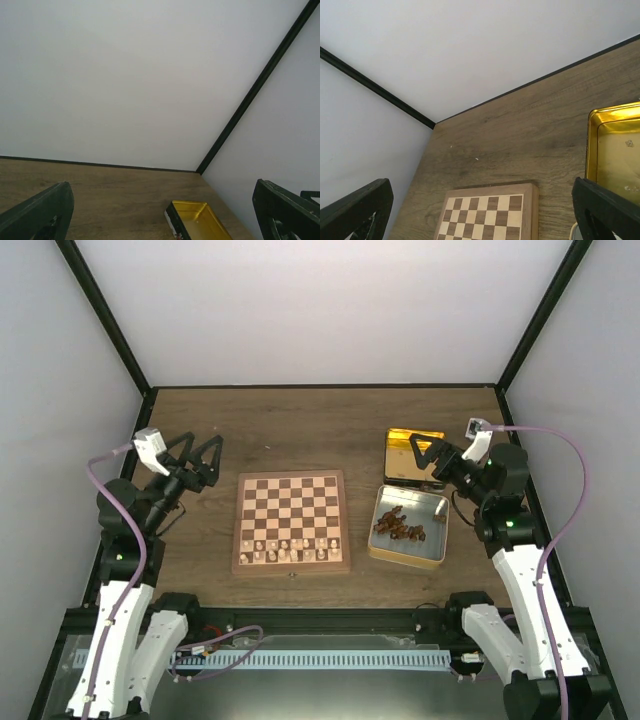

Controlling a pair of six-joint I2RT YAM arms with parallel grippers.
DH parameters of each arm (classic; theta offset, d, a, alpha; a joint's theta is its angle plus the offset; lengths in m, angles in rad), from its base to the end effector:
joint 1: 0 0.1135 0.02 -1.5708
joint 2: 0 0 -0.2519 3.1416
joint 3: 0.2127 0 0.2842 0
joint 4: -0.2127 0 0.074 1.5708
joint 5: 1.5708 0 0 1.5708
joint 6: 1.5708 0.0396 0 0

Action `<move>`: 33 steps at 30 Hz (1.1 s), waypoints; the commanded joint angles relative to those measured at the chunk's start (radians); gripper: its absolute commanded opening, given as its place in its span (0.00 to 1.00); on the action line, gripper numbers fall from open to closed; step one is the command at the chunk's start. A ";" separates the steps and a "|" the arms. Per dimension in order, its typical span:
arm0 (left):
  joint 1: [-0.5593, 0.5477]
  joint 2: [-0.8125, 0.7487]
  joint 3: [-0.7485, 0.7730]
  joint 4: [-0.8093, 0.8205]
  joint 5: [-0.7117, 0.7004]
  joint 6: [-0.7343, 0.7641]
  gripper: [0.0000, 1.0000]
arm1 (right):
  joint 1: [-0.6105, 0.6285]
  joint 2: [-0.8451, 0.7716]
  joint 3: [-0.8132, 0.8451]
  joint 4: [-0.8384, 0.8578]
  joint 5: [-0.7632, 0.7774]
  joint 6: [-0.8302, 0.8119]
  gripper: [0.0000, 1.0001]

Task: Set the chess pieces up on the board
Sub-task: Pick up the chess piece from the storage box.

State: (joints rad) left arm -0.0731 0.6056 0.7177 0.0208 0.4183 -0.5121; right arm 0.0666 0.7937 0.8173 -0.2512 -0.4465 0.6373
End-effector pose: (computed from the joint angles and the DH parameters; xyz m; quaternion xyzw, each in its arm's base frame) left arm 0.1898 -0.0300 0.3622 0.0122 0.6628 -0.3433 0.6654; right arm 0.2249 0.0321 0.3349 0.0827 0.7713 0.3719 0.5099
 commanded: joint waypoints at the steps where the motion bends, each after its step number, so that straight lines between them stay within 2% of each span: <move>1: -0.001 -0.015 -0.001 0.004 0.008 -0.005 1.00 | -0.014 0.003 0.006 0.012 -0.010 0.009 1.00; 9: -0.001 -0.026 -0.090 0.026 0.074 -0.032 1.00 | -0.014 0.043 -0.026 0.037 -0.019 0.060 1.00; 16: 0.002 0.016 -0.134 -0.079 0.017 -0.094 1.00 | -0.014 0.132 0.005 0.005 -0.154 -0.065 0.99; 21: 0.002 0.057 -0.143 -0.166 -0.030 -0.096 1.00 | -0.003 0.211 0.027 -0.036 -0.177 -0.109 0.91; 27: 0.002 0.156 -0.108 -0.235 -0.044 -0.046 1.00 | 0.166 0.251 0.030 -0.144 0.027 -0.129 0.89; 30: 0.002 0.231 -0.077 -0.247 -0.046 -0.022 1.00 | 0.270 0.273 0.001 -0.225 0.172 -0.107 0.82; 33: 0.002 0.290 -0.045 -0.272 -0.072 -0.006 1.00 | 0.364 0.310 -0.034 -0.305 0.298 -0.093 0.70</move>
State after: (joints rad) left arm -0.0727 0.8440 0.6136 -0.2165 0.3752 -0.5583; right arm 0.3401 1.0687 0.8028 -0.4133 -0.3538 0.5365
